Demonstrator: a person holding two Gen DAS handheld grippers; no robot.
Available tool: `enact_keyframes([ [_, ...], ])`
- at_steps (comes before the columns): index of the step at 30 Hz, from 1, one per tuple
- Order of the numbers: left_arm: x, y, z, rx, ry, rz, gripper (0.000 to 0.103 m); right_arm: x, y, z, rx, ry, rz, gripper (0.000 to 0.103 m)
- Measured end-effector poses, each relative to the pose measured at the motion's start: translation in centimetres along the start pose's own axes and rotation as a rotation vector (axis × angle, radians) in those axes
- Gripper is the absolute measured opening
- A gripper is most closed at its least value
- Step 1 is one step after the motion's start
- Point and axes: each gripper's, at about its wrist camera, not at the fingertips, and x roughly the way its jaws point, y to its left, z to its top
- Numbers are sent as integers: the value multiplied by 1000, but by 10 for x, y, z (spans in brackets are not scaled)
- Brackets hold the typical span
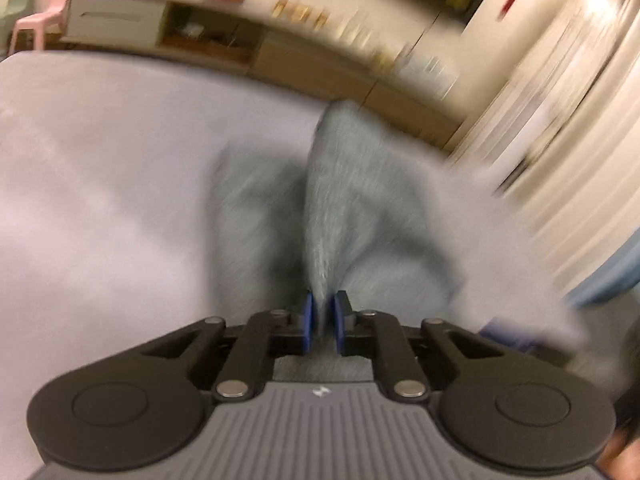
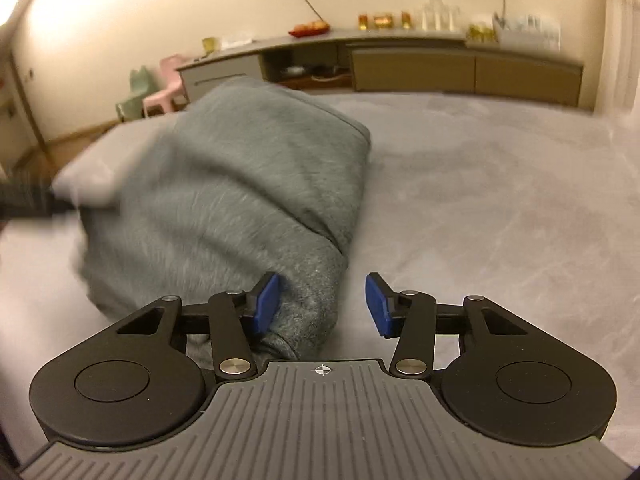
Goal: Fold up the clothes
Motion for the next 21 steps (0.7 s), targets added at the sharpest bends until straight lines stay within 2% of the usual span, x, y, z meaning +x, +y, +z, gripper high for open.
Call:
enact_keyframes([
  [1,-2,7,-2,-23,-10,-16,24,1,-5,3,34,10,26,56],
  [2,-4,14,-3,-45,-20,-33,27,2,-7,4,60,8,43,56],
  [4,-6,21,8,-87,-48,-60,46,0,-7,6,77,-4,51,57],
  [5,-7,23,15,-96,-65,-60,62,-1,-4,6,62,-10,48,58],
  [6,-7,23,26,-90,-81,-55,72,-3,-1,6,48,-15,45,60],
  [8,1,18,50,-68,-96,-55,79,-2,1,4,38,-14,43,62],
  [11,34,2,80,-3,-42,-46,79,-2,5,2,23,-11,40,62],
  [12,48,-6,83,27,-7,-39,77,-1,7,2,18,-10,39,63],
  [13,62,-14,85,56,30,-21,70,-1,8,1,12,-9,37,64],
  [14,77,-22,87,84,67,-4,39,-1,9,0,7,-9,36,65],
  [15,77,-28,87,106,57,2,22,-1,10,0,3,-8,35,66],
  [16,68,-33,87,122,9,-1,17,0,9,0,3,-11,31,66],
  [18,43,-34,83,117,-96,-24,15,0,6,0,8,-11,22,66],
  [20,11,-7,68,6,-207,-76,16,-2,5,-1,15,-19,26,66],
  [21,11,12,57,-48,-212,-59,16,-4,5,-1,19,-23,34,67],
])
